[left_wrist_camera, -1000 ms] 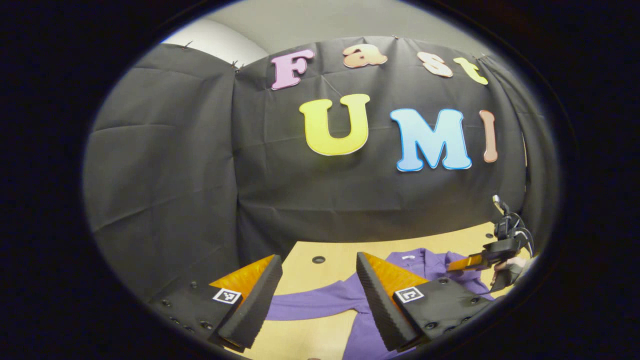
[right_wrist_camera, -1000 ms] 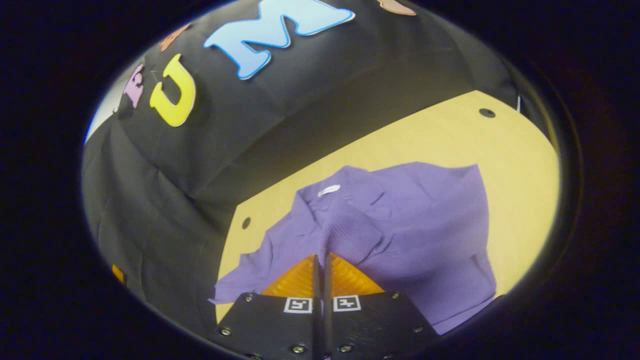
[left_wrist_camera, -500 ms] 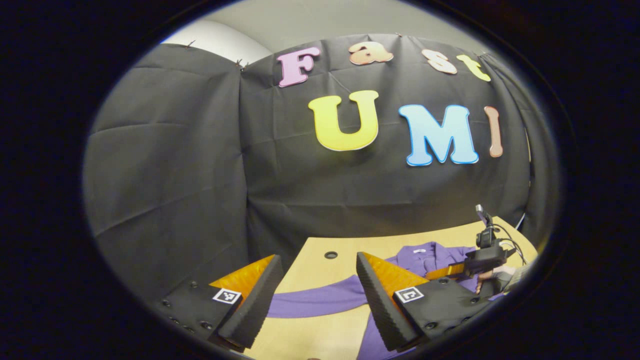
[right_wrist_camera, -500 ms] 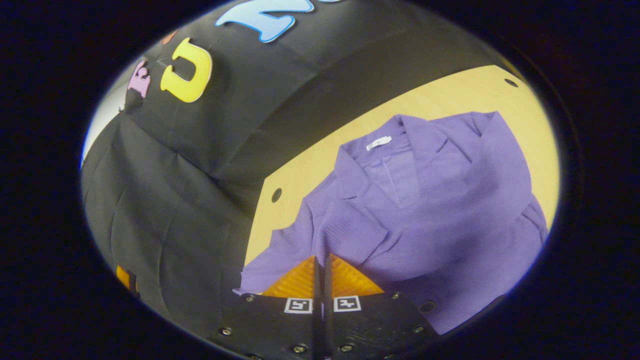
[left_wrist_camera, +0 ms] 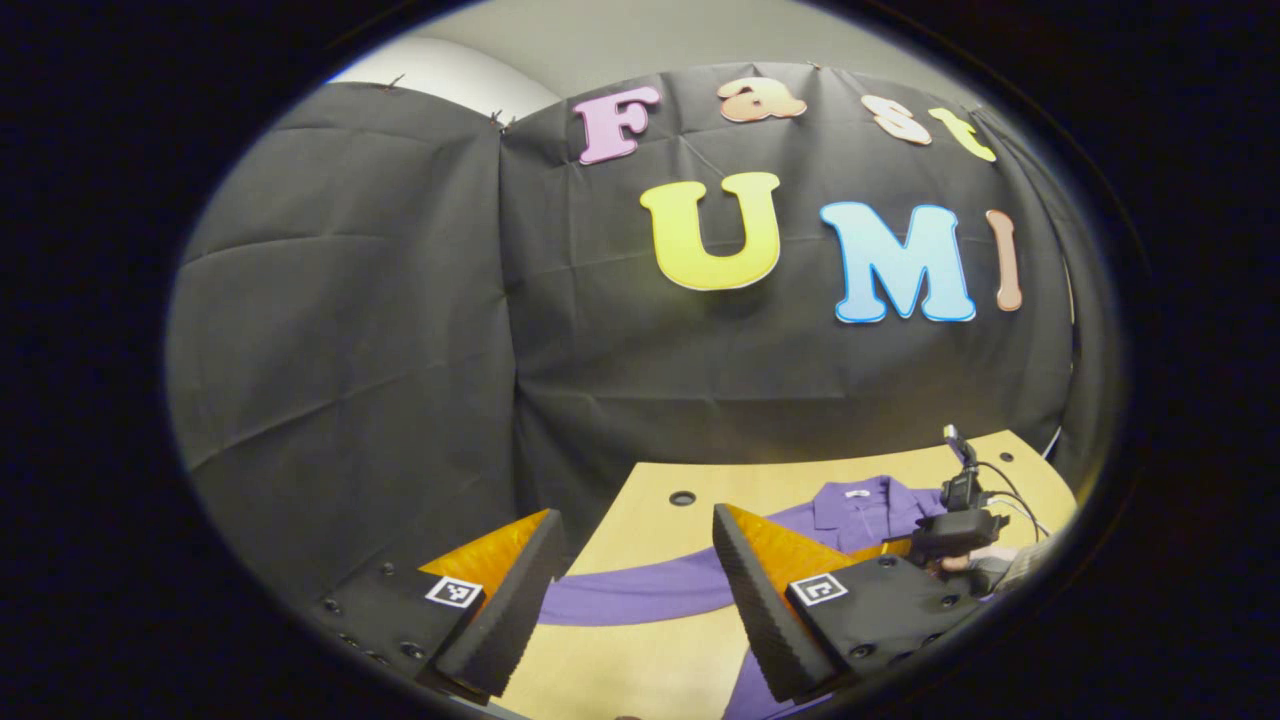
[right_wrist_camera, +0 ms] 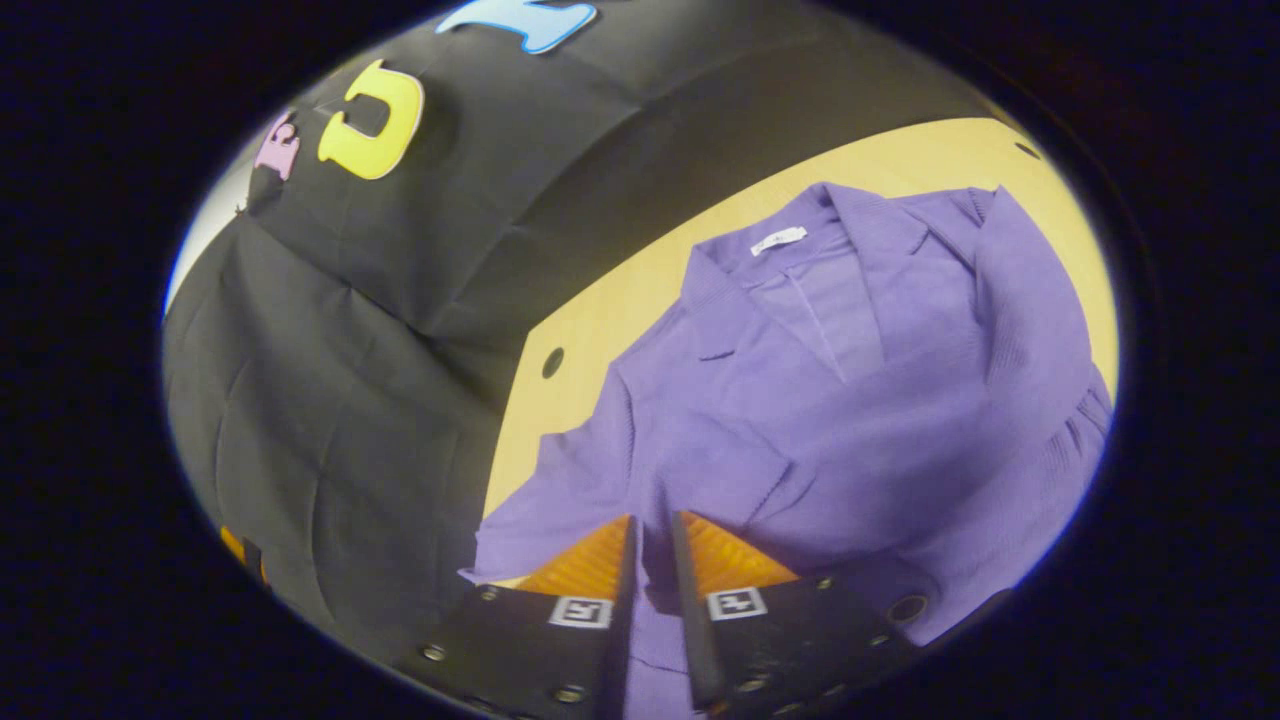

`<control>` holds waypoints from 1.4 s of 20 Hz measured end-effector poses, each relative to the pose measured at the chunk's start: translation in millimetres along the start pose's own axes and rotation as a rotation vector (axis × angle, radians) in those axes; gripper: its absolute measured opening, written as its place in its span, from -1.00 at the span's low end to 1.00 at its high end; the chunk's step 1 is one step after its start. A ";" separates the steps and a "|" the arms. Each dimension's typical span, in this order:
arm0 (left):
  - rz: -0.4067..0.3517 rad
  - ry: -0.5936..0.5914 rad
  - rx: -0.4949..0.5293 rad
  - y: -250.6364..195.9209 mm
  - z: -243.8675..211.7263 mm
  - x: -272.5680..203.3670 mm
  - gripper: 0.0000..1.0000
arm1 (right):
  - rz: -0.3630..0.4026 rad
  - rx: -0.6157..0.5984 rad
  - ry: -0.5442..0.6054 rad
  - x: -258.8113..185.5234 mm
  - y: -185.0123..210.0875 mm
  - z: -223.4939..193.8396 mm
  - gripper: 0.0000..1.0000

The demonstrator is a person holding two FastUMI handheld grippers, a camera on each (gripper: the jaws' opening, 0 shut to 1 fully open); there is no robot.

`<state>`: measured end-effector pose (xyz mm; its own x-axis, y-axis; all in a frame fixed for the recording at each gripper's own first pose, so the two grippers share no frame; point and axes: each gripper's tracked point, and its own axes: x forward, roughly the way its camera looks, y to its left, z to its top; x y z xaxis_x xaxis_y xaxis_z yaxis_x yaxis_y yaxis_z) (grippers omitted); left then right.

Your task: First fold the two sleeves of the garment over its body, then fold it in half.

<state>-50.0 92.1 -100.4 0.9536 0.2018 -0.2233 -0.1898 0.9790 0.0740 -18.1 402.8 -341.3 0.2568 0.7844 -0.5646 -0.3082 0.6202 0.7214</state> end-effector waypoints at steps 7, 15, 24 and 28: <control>-0.025 0.018 -0.013 -8.4 -13.2 10.6 0.86 | -0.008 -0.099 -0.004 -13.9 -1.4 -1.5 0.28; 0.014 0.060 -0.007 21.6 -49.8 34.6 0.86 | -0.032 -0.175 -0.078 -37.7 4.8 19.7 0.50; 0.075 0.159 -0.013 74.0 -122.5 88.0 0.92 | -0.180 -0.340 -0.215 -97.6 -16.5 70.1 0.50; 0.094 0.205 -0.033 90.0 -154.8 114.1 0.87 | -0.217 -0.371 -0.250 -121.8 -21.0 84.8 0.51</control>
<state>5.6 207.6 -269.7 0.8646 0.2904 -0.4101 -0.2863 0.9554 0.0729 34.8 293.2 -253.6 0.5486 0.6386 -0.5397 -0.5171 0.7664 0.3812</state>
